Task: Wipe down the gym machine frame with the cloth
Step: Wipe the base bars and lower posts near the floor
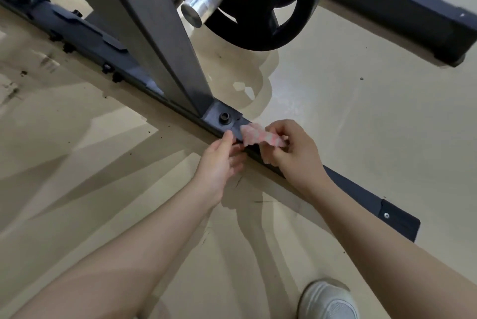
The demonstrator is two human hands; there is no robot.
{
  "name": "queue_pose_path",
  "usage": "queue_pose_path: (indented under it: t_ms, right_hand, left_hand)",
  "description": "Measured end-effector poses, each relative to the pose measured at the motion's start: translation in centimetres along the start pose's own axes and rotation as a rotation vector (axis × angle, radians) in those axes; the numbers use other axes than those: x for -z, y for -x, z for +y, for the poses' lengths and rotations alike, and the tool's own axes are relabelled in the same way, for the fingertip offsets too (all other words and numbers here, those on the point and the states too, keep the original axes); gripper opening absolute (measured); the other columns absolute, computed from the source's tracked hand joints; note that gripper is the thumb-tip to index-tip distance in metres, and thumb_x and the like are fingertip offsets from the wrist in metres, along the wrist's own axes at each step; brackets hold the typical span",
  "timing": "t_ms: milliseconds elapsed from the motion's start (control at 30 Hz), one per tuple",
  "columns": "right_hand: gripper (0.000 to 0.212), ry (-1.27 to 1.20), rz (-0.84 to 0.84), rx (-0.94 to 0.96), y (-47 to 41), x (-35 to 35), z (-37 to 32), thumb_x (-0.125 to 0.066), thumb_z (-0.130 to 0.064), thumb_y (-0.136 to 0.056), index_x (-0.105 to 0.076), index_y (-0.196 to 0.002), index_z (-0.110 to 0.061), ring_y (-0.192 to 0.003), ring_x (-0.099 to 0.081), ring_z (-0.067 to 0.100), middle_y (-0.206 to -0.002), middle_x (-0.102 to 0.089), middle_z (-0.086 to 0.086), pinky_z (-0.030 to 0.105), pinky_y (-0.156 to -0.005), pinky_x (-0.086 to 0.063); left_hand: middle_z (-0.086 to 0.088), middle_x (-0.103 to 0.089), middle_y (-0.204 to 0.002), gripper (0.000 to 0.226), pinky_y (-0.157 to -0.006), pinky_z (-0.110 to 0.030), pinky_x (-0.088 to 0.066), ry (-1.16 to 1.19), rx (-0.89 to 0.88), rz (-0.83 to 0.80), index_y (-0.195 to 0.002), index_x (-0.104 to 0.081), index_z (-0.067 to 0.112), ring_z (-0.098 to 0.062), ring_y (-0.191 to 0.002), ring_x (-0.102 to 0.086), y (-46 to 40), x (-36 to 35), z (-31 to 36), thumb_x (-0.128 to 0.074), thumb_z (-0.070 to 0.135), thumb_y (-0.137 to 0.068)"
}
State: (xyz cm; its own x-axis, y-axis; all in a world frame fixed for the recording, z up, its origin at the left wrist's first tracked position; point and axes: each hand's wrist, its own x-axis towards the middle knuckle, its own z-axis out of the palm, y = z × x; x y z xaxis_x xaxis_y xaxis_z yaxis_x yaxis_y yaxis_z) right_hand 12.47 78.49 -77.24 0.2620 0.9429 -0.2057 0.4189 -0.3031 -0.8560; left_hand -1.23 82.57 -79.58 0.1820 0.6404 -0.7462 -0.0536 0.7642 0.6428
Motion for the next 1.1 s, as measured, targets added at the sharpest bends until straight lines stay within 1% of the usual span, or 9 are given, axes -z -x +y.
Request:
queue_pose_path:
  t_ms: [167,300,467,533,633,700,900,1033,1100]
  right_hand:
    - [0.014,-0.164,-0.241,-0.073,1.5,0.1,-3.0,-0.064,-0.007,-0.086,-0.061,-0.079,-0.018,-0.053,-0.058,0.016,-0.066,-0.062,-0.001,0.028,-0.047,-0.048]
    - [0.017,-0.124,-0.316,-0.011,1.4,0.7,-4.0,-0.055,-0.009,-0.094,-0.071,-0.091,-0.01,-0.071,-0.061,0.009,-0.083,-0.071,0.005,0.019,-0.064,-0.048]
    - [0.024,0.19,-0.296,0.133,0.5,1.0,-4.5,-0.061,-0.023,-0.091,-0.065,-0.082,-0.001,-0.07,-0.052,0.016,-0.078,-0.063,0.017,0.025,-0.083,-0.035]
    - [0.027,0.416,-0.279,0.279,0.3,1.5,-4.6,-0.066,-0.027,-0.087,-0.059,-0.074,-0.004,-0.064,-0.048,0.017,-0.065,-0.058,0.01,0.02,-0.094,-0.027]
    - [0.038,0.553,-0.271,0.337,0.2,1.9,-5.2,-0.066,-0.021,-0.085,-0.039,-0.059,-0.022,-0.055,-0.038,0.016,-0.05,-0.039,-0.005,0.032,-0.057,-0.029]
    - [0.028,0.568,-0.224,0.227,0.2,1.4,-5.5,-0.059,-0.021,-0.087,-0.044,-0.064,-0.019,-0.059,-0.042,0.02,-0.055,-0.045,-0.002,0.036,-0.054,-0.031]
    - [0.015,-0.315,-0.184,-0.511,1.2,-0.5,-6.7,-0.05,-0.015,-0.091,-0.059,-0.083,-0.007,-0.058,-0.054,0.021,-0.067,-0.056,0.008,0.026,-0.05,-0.044]
    - [0.043,-0.736,-0.305,-0.482,1.9,-0.2,-6.9,-0.041,-0.009,-0.089,-0.072,-0.061,-0.014,-0.058,-0.066,0.019,-0.063,-0.067,0.006,0.034,-0.066,-0.059]
    - [0.037,-0.87,-0.356,-0.449,2.2,0.4,-6.8,-0.037,-0.008,-0.085,-0.074,-0.079,-0.007,-0.078,-0.07,0.022,-0.081,-0.073,0.009,0.032,-0.081,-0.058]
  left_hand:
    - [0.0,-0.067,-0.101,0.021,-0.085,-0.022,-0.049,-0.27,-0.385,-0.211,-0.103,-0.058,0.029,-0.008,-0.094,-0.063,3.3,1.8,1.7,-0.064,0.037,-0.085]
    - [0.003,-0.057,-0.066,0.012,-0.062,-0.022,-0.043,-0.608,-0.554,-0.201,-0.076,-0.059,0.015,-0.008,-0.06,-0.051,3.8,3.3,3.8,-0.065,0.014,-0.086]
    - [0.001,-0.053,-0.073,0.028,-0.064,-0.008,-0.033,-0.994,-0.816,-0.174,-0.069,-0.052,0.017,0.001,-0.071,-0.046,4.5,4.7,5.6,-0.047,0.016,-0.097]
    - [0.005,-0.049,-0.063,0.035,-0.055,-0.01,-0.032,-0.95,-0.764,-0.143,-0.066,-0.043,0.019,0.003,-0.059,-0.045,4.8,5.3,5.8,-0.039,0.02,-0.1]
    - [0.008,-0.045,-0.054,0.037,-0.047,-0.013,-0.032,-0.838,-0.633,-0.173,-0.067,-0.042,0.017,-0.001,-0.048,-0.042,5.0,5.5,4.9,-0.036,0.031,-0.1]
    - [0.01,-0.047,-0.055,0.035,-0.048,-0.019,-0.038,-0.785,-0.566,-0.199,-0.073,-0.046,0.019,-0.002,-0.048,-0.042,5.1,5.2,4.3,-0.045,0.045,-0.095]
    - [-0.002,-0.058,-0.068,0.013,-0.064,-0.032,-0.042,-0.78,-0.643,-0.156,-0.083,-0.059,0.014,-0.015,-0.064,-0.05,5.5,4.2,4.3,-0.055,0.023,-0.092]
    - [-0.009,-0.053,-0.069,0.029,-0.067,-0.034,-0.044,-0.538,-0.491,-0.213,-0.084,-0.057,-0.001,-0.018,-0.064,-0.05,5.5,3.2,3.9,-0.046,0.022,-0.098]
    - [-0.007,-0.06,-0.083,0.029,-0.072,-0.03,-0.049,-0.462,-0.449,-0.188,-0.1,-0.057,0.003,-0.017,-0.074,-0.059,5.2,3.2,3.8,-0.047,0.03,-0.097]
